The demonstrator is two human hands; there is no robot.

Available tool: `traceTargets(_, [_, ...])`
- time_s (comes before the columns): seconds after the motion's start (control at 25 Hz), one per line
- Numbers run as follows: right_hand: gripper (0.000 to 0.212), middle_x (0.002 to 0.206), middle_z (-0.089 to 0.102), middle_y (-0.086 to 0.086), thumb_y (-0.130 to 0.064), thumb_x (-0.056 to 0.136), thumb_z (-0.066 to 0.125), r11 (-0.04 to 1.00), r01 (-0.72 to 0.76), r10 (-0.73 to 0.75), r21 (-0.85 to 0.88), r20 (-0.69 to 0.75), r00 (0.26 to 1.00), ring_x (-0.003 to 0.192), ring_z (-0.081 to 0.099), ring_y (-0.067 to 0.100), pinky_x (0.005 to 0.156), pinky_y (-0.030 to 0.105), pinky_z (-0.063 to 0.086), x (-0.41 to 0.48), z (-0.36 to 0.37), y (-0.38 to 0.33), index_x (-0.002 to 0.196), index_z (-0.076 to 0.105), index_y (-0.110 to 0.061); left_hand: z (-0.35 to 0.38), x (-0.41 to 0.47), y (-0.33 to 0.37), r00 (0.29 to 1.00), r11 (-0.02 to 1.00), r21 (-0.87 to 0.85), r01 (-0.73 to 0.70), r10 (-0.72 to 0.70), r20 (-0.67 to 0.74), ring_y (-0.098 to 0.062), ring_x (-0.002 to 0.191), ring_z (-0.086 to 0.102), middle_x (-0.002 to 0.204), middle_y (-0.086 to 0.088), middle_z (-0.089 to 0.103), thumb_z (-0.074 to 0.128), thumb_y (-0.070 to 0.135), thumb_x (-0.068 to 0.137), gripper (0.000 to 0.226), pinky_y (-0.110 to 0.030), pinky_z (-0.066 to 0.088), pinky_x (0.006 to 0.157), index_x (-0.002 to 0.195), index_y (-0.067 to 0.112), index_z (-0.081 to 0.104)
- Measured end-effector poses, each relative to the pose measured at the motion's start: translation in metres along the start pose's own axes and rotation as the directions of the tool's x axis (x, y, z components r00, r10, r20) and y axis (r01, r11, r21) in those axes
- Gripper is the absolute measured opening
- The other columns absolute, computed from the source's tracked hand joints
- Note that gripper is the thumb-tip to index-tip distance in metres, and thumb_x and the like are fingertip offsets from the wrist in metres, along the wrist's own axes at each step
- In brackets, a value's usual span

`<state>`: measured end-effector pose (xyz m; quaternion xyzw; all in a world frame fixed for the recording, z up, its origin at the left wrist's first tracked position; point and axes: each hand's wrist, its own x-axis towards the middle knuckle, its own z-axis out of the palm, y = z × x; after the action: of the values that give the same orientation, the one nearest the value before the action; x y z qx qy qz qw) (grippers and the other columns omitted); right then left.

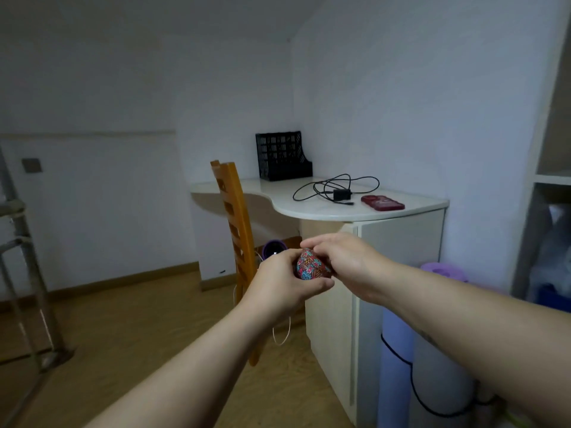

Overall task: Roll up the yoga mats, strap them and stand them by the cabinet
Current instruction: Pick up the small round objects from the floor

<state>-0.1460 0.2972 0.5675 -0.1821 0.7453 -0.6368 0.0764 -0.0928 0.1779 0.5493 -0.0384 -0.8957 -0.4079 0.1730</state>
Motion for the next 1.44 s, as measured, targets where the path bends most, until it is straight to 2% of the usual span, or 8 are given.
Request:
traceTargets(0.12, [0.028,0.124,0.058,0.015,-0.007,0.099,0.041,1.0,0.003,-0.001,-0.028,0.047,0.999,0.114,0.057,0.028,0.097,0.04,0.05,-0.014,-0.003,-0.009,0.116,0.062,-0.013,-0.008,-0.015,0.015,0.998,0.999,-0.029,-0.017,0.015,-0.055,-0.003,0.097,0.056,0.111,0.012,0.058,0.08,0.036,0.071,0.07,-0.009,0.046,0.073,0.133,0.022,0.049])
traceTargets(0.2, [0.03,0.126,0.058,0.017,-0.015,0.099,0.046,0.993,-0.01,-0.003,0.114,0.107,0.994,0.11,0.06,0.026,0.088,0.036,0.054,-0.021,-0.006,-0.012,0.125,0.057,-0.008,-0.015,-0.024,0.023,0.995,0.993,-0.104,-0.048,0.038,-0.093,-0.004,0.101,0.055,0.115,0.011,0.055,0.081,0.033,0.07,0.076,-0.011,0.048,0.077,0.136,0.026,0.043])
traceTargets(0.36, [0.033,0.098,0.068,0.012,-0.035,0.093,0.053,0.918,-0.275,0.187,0.286,0.297,0.936,0.073,0.067,0.02,0.075,0.037,0.053,-0.048,-0.009,-0.026,0.115,0.061,-0.01,-0.027,-0.033,0.034,0.988,0.976,-0.179,-0.127,0.108,-0.114,-0.005,0.106,0.059,0.111,0.016,0.055,0.083,0.025,0.069,0.077,-0.023,0.052,0.09,0.133,0.034,0.042])
traceTargets(0.48, [0.03,0.086,0.07,0.01,-0.03,0.092,0.056,0.917,-0.289,0.206,0.275,0.295,0.933,0.066,0.066,0.019,0.074,0.034,0.055,-0.056,-0.012,-0.032,0.112,0.06,-0.007,-0.034,-0.037,0.034,0.996,0.96,-0.267,-0.086,0.091,0.008,-0.008,0.107,0.061,0.116,0.011,0.059,0.081,0.019,0.071,0.065,-0.03,0.053,0.093,0.127,0.029,0.049])
traceTargets(0.6, [0.031,0.084,0.071,0.013,-0.025,0.089,0.062,0.952,-0.219,0.168,0.212,0.234,0.958,0.064,0.067,0.019,0.063,0.027,0.057,-0.06,-0.015,-0.031,0.111,0.06,-0.003,-0.038,-0.041,0.039,0.974,0.753,-0.633,0.178,-0.044,0.222,-0.019,0.106,0.066,0.118,-0.006,0.064,0.072,0.026,0.077,0.051,-0.03,0.054,0.09,0.124,0.016,0.054])
traceTargets(0.68, [0.033,0.09,0.072,0.016,-0.028,0.088,0.064,0.973,-0.168,0.132,0.157,0.218,0.967,0.069,0.069,0.02,0.067,0.027,0.057,-0.064,-0.016,-0.029,0.108,0.063,-0.002,-0.036,-0.038,0.039,0.947,0.615,-0.721,0.318,-0.166,0.275,-0.023,0.098,0.07,0.11,-0.014,0.07,0.064,0.031,0.086,0.042,-0.03,0.056,0.086,0.118,0.006,0.058])
traceTargets(1.16, [0.038,0.089,0.074,0.013,-0.041,0.092,0.055,0.976,-0.032,0.005,0.218,0.126,0.992,0.069,0.07,0.022,0.067,0.026,0.057,-0.065,-0.023,-0.033,0.103,0.067,-0.007,-0.038,-0.025,0.054,0.956,0.597,-0.746,0.294,-0.186,0.228,-0.025,0.077,0.072,0.097,-0.022,0.071,0.063,0.024,0.088,0.034,-0.025,0.059,0.065,0.111,-0.001,0.065])
traceTargets(1.44, [0.037,0.085,0.073,0.016,-0.036,0.095,0.052,0.981,0.037,-0.054,0.192,0.082,0.995,0.059,0.068,0.018,0.055,0.02,0.051,-0.018,-0.04,-0.037,0.103,0.068,-0.004,-0.033,0.023,0.056,0.969,0.614,-0.75,0.246,-0.15,0.195,-0.022,0.069,0.071,0.103,-0.022,0.068,0.062,0.022,0.088,0.033,-0.021,0.056,0.056,0.113,0.001,0.065])
